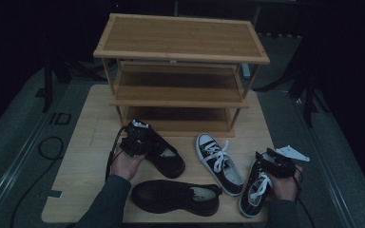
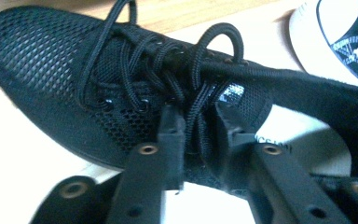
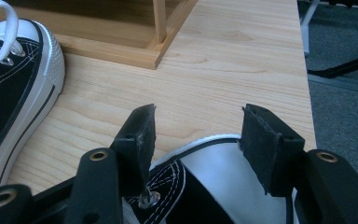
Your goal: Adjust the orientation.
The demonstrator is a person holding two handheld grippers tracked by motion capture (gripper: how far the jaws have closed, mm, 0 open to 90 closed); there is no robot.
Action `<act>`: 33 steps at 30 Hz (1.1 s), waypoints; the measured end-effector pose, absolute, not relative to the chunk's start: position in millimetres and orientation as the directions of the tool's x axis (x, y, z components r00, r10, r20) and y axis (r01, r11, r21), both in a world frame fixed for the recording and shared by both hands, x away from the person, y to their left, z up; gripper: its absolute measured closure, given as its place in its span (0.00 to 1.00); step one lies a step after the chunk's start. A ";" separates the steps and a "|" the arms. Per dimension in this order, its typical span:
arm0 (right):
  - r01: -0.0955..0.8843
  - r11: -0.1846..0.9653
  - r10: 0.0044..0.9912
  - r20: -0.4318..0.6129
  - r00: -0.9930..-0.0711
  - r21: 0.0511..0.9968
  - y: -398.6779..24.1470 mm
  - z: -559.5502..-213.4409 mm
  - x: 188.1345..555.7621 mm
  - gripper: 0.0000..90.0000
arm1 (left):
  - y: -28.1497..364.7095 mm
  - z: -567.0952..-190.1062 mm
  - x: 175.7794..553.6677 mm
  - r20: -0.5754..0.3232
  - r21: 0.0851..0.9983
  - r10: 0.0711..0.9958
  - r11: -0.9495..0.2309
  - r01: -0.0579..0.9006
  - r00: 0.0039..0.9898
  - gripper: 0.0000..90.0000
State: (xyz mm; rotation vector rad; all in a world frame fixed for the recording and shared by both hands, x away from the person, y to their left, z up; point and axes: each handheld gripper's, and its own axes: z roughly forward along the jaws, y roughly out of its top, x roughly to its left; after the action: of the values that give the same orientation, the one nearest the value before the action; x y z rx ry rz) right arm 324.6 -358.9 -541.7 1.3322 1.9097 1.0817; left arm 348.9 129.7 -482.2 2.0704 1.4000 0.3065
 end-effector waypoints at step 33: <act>0.481 0.178 0.939 -0.002 -0.343 0.859 -358.8 -541.9 324.5 0.50 | 201.2 -461.3 366.1 -0.047 0.604 0.910 -0.303 0.737 0.413 0.90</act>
State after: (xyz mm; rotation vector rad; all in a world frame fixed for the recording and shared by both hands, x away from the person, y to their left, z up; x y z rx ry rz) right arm 324.5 -358.8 -541.9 1.3322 1.9083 1.0813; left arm 366.1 201.2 -461.3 2.1247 1.3928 0.4133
